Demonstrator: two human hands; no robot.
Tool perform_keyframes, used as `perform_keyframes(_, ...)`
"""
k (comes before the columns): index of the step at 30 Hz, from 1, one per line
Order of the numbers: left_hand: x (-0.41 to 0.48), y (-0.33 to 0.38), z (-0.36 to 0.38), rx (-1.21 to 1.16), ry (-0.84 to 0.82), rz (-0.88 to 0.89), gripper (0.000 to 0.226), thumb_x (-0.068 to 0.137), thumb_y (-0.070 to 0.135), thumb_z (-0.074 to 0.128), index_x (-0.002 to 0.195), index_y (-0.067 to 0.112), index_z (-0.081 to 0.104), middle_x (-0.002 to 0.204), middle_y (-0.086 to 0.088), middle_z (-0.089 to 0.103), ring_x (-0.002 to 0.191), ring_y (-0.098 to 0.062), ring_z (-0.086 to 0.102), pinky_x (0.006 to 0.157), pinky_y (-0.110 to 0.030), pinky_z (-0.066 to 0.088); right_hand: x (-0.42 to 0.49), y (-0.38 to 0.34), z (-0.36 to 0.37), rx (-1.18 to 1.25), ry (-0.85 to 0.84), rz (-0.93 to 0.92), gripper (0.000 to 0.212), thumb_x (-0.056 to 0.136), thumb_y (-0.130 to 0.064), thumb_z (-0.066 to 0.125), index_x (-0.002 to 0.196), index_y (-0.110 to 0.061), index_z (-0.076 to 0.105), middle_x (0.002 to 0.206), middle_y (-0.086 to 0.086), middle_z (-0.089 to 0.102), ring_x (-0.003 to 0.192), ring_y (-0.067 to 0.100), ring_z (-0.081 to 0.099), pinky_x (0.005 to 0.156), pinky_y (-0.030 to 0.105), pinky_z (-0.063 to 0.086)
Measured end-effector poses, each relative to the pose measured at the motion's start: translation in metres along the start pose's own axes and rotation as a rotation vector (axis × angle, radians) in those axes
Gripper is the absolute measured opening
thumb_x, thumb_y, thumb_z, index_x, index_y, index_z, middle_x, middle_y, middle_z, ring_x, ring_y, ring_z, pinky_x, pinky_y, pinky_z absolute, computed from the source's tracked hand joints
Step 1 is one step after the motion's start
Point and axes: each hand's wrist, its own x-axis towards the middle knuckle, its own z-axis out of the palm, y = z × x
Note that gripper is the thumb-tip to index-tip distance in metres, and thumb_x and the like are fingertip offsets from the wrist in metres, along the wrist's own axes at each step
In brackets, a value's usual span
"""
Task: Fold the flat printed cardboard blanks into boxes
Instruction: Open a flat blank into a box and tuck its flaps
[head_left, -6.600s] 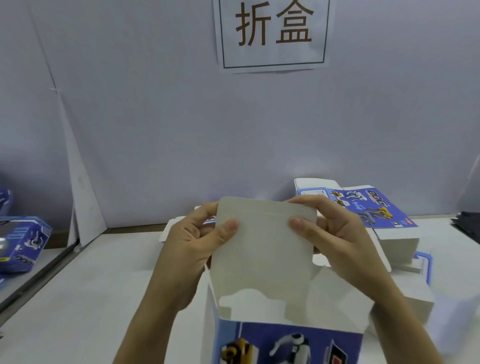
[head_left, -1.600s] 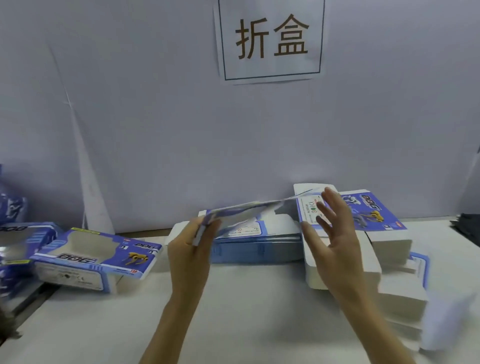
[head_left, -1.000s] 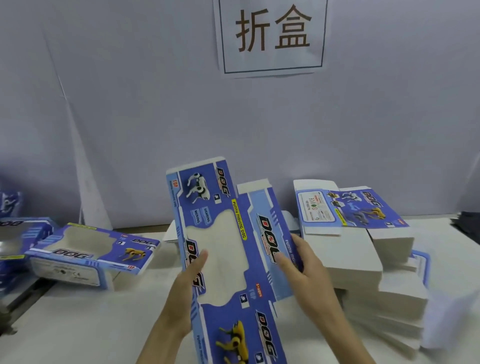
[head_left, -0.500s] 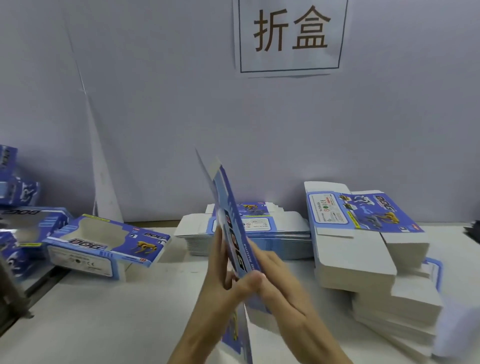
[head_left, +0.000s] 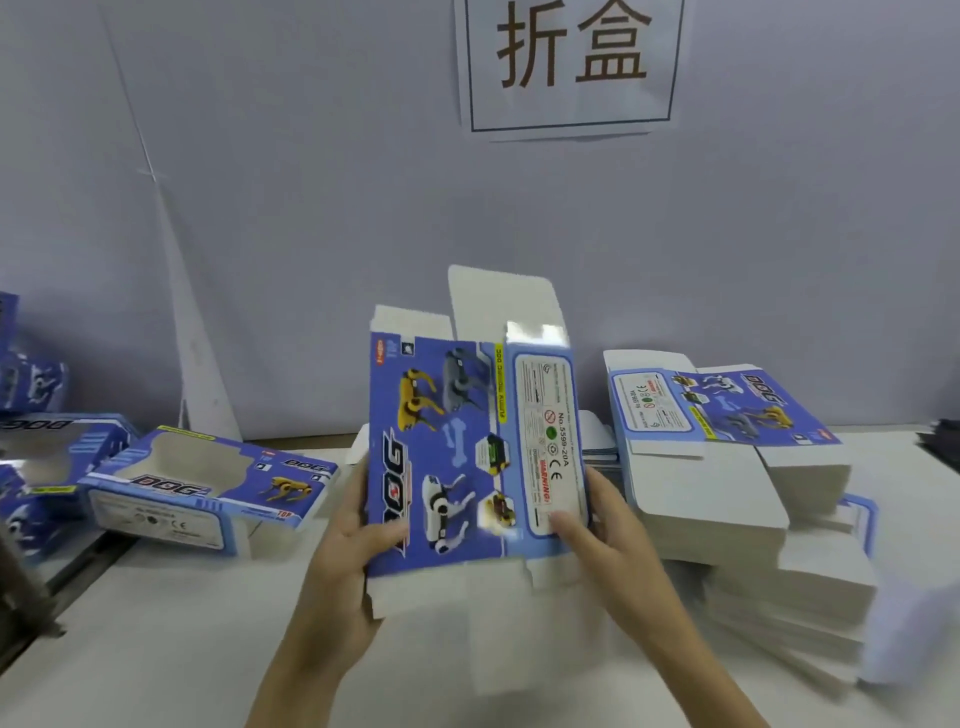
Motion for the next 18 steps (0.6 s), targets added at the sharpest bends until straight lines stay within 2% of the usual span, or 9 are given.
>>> perform_keyframes(2, 0.002, -0.004, -0.002, 0.038, 0.03, -0.067, 0.052, 0.068, 0.006, 0.062, 0.117, 0.024, 0.065, 0.1, -0.007, 0.074, 0.085, -0.028, 0.073, 0.059, -0.037, 0.059, 0.002, 0.003, -0.004, 0.015, 0.035, 0.026, 0.046, 0.091, 0.004, 0.058, 0.124, -0.027, 0.051, 0.123, -0.001, 0.063, 0.102, 0.001, 0.064, 0.081, 0.018, 0.052)
perform_keyframes(4, 0.002, -0.012, 0.0, 0.054, 0.153, -0.073, 0.025, 0.078, 0.019, 0.062, 0.101, 0.024, 0.07, 0.087, -0.004, 0.076, 0.073, -0.025, 0.073, 0.052, -0.032, 0.057, 0.001, 0.005, -0.006, 0.034, 0.054, 0.07, 0.047, 0.092, -0.004, 0.061, 0.132, -0.024, 0.047, 0.118, 0.002, 0.064, 0.093, 0.0, 0.066, 0.074, 0.019, 0.054)
perform_keyframes(5, 0.002, -0.015, 0.004, 0.115, 0.212, -0.068, 0.022, 0.08, 0.03, 0.063, 0.1, 0.026, 0.068, 0.084, -0.001, 0.076, 0.071, -0.022, 0.073, 0.05, -0.03, 0.056, 0.001, 0.005, -0.005, 0.042, 0.049, 0.086, 0.048, 0.092, -0.01, 0.063, 0.134, -0.024, 0.046, 0.117, 0.002, 0.064, 0.092, 0.001, 0.066, 0.073, 0.019, 0.055)
perform_keyframes(7, 0.003, -0.021, 0.013, 0.249, 0.265, -0.037, 0.039, 0.069, 0.05, 0.063, 0.101, 0.029, 0.065, 0.082, 0.002, 0.076, 0.071, -0.021, 0.073, 0.054, -0.032, 0.057, -0.002, 0.005, -0.001, 0.031, 0.034, 0.086, 0.05, 0.087, -0.026, 0.067, 0.133, -0.023, 0.05, 0.123, 0.0, 0.063, 0.103, 0.006, 0.065, 0.082, 0.026, 0.056)
perform_keyframes(9, -0.001, -0.024, 0.022, 0.281, 0.281, -0.02, 0.046, 0.06, 0.058, 0.062, 0.096, 0.03, 0.067, 0.08, -0.003, 0.075, 0.07, -0.026, 0.072, 0.059, -0.038, 0.059, -0.005, 0.005, 0.002, -0.03, 0.028, 0.096, 0.064, 0.076, -0.045, 0.069, 0.134, -0.025, 0.051, 0.127, -0.005, 0.061, 0.113, 0.007, 0.06, 0.095, 0.035, 0.053)
perform_keyframes(11, -0.001, -0.024, 0.025, 0.275, 0.295, -0.012, 0.042, 0.06, 0.06, 0.06, 0.091, 0.033, 0.068, 0.078, -0.003, 0.075, 0.067, -0.023, 0.072, 0.054, -0.033, 0.059, -0.007, 0.005, 0.004, -0.12, 0.025, 0.094, 0.076, 0.069, -0.058, 0.069, 0.136, -0.029, 0.048, 0.126, -0.011, 0.057, 0.116, 0.0, 0.053, 0.099, 0.031, 0.048)
perform_keyframes(13, -0.003, -0.023, 0.026, 0.255, 0.325, -0.02, 0.039, 0.063, 0.059, 0.058, 0.091, 0.034, 0.067, 0.077, -0.001, 0.075, 0.064, -0.018, 0.072, 0.047, -0.025, 0.055, -0.008, 0.006, 0.005, -0.175, 0.014, 0.082, 0.077, 0.067, -0.068, 0.071, 0.133, -0.037, 0.047, 0.124, -0.018, 0.054, 0.114, -0.006, 0.05, 0.096, 0.023, 0.046)
perform_keyframes(15, -0.005, -0.021, 0.028, 0.2, 0.325, -0.057, 0.041, 0.069, 0.055, 0.056, 0.099, 0.03, 0.065, 0.081, -0.002, 0.076, 0.067, -0.019, 0.073, 0.045, -0.024, 0.053, -0.008, 0.005, 0.006, -0.186, -0.008, 0.088, 0.08, 0.059, -0.076, 0.069, 0.128, -0.044, 0.043, 0.12, -0.025, 0.05, 0.112, -0.008, 0.05, 0.089, 0.015, 0.045)
perform_keyframes(18, -0.005, -0.012, 0.031, 0.148, 0.289, -0.119, 0.055, 0.064, 0.058, 0.058, 0.107, 0.024, 0.063, 0.081, -0.002, 0.076, 0.063, -0.015, 0.073, 0.043, -0.022, 0.052, -0.007, 0.005, 0.004, -0.116, -0.046, 0.123, 0.079, 0.05, -0.075, 0.068, 0.12, -0.042, 0.05, 0.117, -0.023, 0.059, 0.107, -0.003, 0.058, 0.084, 0.018, 0.05)
